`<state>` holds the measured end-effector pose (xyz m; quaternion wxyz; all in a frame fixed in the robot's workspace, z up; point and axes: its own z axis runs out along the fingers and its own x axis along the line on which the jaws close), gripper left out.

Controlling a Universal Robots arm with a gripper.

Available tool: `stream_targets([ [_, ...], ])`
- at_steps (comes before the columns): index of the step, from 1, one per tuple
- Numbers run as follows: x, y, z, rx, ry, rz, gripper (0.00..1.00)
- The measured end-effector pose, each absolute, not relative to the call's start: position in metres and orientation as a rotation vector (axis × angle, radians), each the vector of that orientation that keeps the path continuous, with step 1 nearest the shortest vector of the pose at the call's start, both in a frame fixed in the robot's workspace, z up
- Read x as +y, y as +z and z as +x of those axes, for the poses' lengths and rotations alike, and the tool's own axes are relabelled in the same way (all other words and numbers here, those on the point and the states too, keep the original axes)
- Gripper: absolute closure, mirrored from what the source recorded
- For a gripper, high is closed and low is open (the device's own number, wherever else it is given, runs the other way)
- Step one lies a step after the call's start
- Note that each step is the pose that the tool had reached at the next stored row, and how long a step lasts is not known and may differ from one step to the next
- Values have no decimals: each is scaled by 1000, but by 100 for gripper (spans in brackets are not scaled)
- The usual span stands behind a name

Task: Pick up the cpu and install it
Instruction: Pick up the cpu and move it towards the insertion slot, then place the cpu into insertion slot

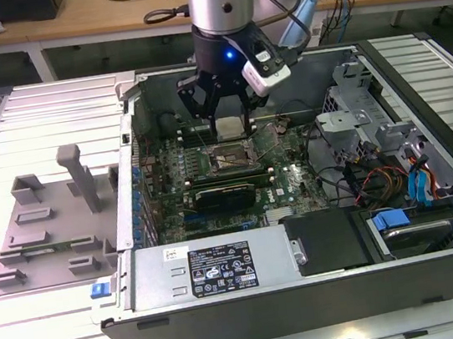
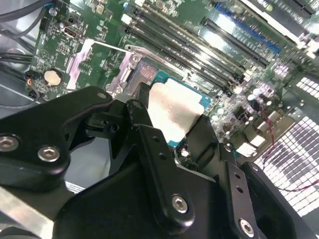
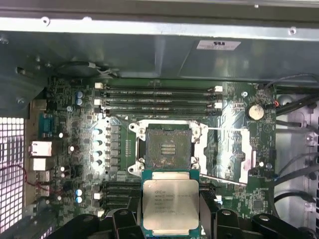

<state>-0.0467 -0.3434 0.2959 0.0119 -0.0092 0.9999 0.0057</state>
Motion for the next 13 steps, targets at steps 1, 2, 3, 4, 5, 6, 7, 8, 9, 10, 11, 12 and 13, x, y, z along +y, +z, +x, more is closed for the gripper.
stream_targets([
  [1,-341,295,-46,3117,18,-26,45],
  [2,-340,295,-46,3117,18,-24,45],
  [3,-339,295,-46,3117,18,-24,45],
  [4,-339,295,-46,3117,18,-24,45],
  [5,-339,295,-46,3117,18,-24,45],
  [6,-339,295,-46,3117,18,-23,45],
  [7,-339,295,-46,3117,18,-23,45],
  [8,-339,295,-46,3117,18,-23,45],
  [9,-339,295,-46,3117,18,-23,45],
  [10,-339,295,-46,3117,18,-23,45],
  [11,-339,295,-46,3118,18,-23,45],
  [12,-339,295,-46,3117,18,-23,45],
  [13,-338,295,-46,3117,18,-23,45],
])
